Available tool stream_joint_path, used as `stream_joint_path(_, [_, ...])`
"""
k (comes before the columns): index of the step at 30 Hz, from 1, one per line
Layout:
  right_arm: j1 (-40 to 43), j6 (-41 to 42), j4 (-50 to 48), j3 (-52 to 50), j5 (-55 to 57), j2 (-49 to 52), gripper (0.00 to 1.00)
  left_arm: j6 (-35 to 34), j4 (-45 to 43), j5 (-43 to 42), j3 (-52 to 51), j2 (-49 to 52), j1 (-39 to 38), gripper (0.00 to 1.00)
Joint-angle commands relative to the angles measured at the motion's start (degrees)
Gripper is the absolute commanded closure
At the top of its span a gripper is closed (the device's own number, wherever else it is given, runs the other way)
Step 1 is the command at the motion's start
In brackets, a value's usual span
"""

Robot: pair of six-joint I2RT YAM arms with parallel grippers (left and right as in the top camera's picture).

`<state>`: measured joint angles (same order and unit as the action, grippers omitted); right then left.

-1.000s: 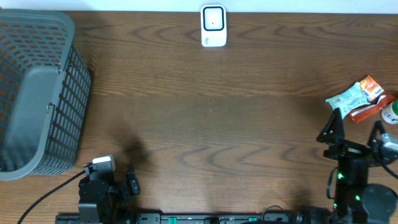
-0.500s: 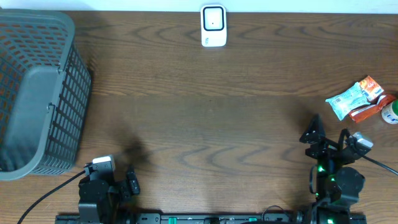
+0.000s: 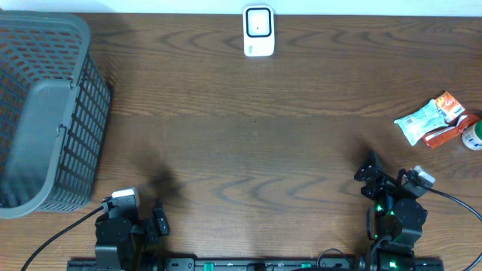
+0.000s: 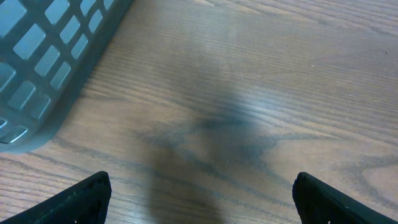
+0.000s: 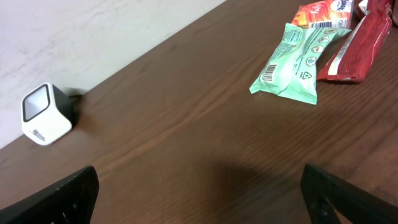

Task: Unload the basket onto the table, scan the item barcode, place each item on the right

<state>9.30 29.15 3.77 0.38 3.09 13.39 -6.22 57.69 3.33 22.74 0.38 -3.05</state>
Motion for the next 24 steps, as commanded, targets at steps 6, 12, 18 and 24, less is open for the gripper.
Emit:
stream_joint_path(6, [0.02, 0.59, 0.11, -0.04, 0.9, -0.35, 0.01, -0.55, 0.31, 0.26, -0.04, -0.07, 0.09, 0.06])
stream_joint_path(12, [0.02, 0.59, 0.11, -0.04, 0.92, -1.36, 0.01, -0.52, 0.28, 0.26, -0.04, -0.07, 0.09, 0.06])
stream_joint_path(18, [-0.02, 0.59, 0.11, -0.07, 0.9, -7.08, 0.01, -0.55, 0.31, 0.26, -0.04, -0.07, 0.09, 0.06])
stream_joint_path(24, [-0.48, 0.61, -0.09, -0.07, 0.94, -13.05, 0.01, -0.52, 0.31, 0.26, -0.04, -0.07, 0.09, 0.06])
